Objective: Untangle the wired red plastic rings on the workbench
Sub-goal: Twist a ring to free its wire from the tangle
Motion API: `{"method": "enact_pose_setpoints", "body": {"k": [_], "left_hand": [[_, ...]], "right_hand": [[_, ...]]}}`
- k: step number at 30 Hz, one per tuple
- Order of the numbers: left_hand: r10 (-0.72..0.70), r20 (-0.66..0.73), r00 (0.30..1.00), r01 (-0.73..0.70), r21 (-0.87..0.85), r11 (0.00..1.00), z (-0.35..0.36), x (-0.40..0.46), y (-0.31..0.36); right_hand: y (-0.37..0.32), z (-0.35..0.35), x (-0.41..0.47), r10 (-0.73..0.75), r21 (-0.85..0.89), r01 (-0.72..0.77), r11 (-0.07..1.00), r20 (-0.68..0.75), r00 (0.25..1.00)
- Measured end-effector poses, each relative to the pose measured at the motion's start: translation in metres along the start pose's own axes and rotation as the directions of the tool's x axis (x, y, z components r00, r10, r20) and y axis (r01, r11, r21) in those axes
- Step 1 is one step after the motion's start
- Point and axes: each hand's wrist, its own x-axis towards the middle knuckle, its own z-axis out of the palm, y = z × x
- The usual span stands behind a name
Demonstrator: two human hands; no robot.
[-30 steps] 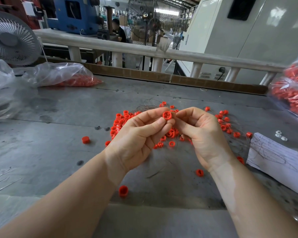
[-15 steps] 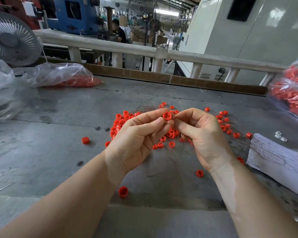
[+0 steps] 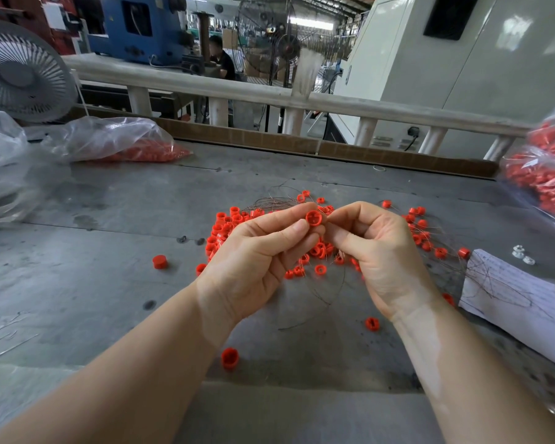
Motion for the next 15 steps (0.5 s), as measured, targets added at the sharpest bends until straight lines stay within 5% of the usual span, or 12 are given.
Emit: {"method": "enact_pose_setpoints", "body": {"k": [15], "left_hand": [[0.018, 0.009, 1.0, -0.018, -0.022, 1.0, 0.001, -0.0006, -0.0027]], "right_hand": [[-0.0042, 0.0017, -0.002, 0.102, 0.102, -0.108, 0.989, 0.065, 0.993]]}}
